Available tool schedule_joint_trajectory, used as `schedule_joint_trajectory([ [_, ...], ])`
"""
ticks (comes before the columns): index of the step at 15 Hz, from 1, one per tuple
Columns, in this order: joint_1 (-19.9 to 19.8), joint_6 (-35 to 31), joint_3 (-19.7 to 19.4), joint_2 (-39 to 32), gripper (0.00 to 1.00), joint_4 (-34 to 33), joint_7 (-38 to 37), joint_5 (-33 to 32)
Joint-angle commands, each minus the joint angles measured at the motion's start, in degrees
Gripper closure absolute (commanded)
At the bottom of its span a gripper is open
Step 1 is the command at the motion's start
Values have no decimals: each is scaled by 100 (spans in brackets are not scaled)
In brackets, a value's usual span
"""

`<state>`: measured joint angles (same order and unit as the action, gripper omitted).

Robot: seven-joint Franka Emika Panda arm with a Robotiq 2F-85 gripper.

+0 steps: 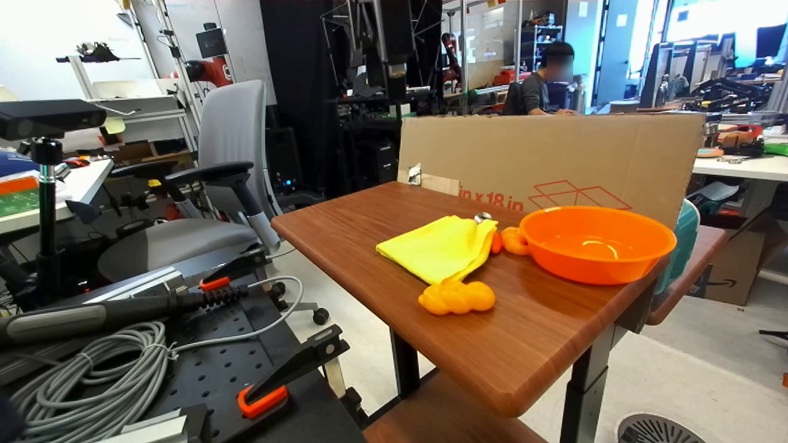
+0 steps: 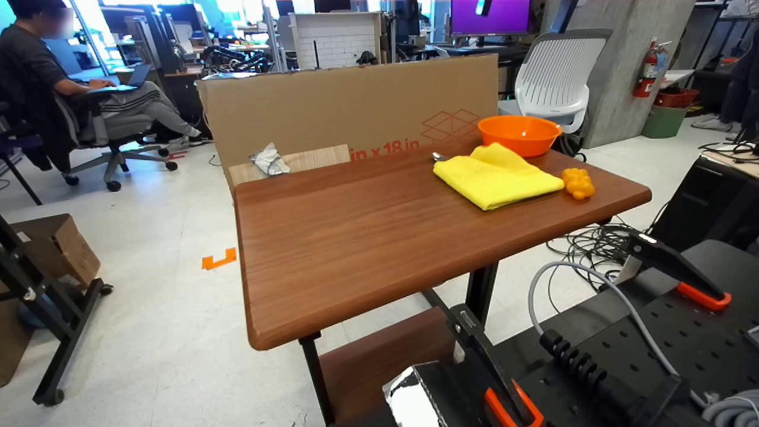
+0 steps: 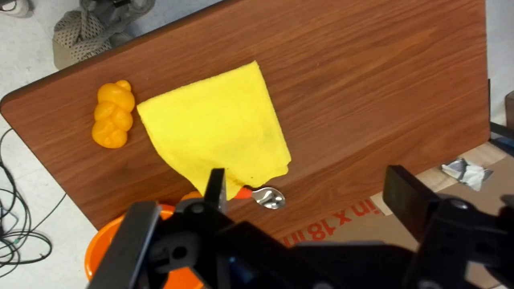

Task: Move the yellow towel to the left

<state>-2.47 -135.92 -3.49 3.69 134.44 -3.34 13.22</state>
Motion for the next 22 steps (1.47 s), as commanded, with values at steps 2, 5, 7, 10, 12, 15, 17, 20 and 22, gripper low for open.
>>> schedule_joint_trajectory([
  [2,-169,-421,-116,-938,0,-549,-131,-9],
  [5,-236,-788,-154,-1413,0,-699,-280,-101],
  [7,-236,-985,-196,-1754,0,-815,-415,-236],
  [10,-198,-1198,-265,-2188,0,-974,-634,-438],
  [12,-170,-1241,-315,-2439,0,-1095,-778,-583],
  [15,-137,-1200,-347,-2747,0,-1253,-910,-728],
  [17,-141,-1154,-365,-2887,0,-1319,-909,-778],
  [20,-100,-1129,-402,-3087,0,-1383,-939,-898],
  [22,-27,-1111,-431,-3224,0,-1434,-1023,-996],
])
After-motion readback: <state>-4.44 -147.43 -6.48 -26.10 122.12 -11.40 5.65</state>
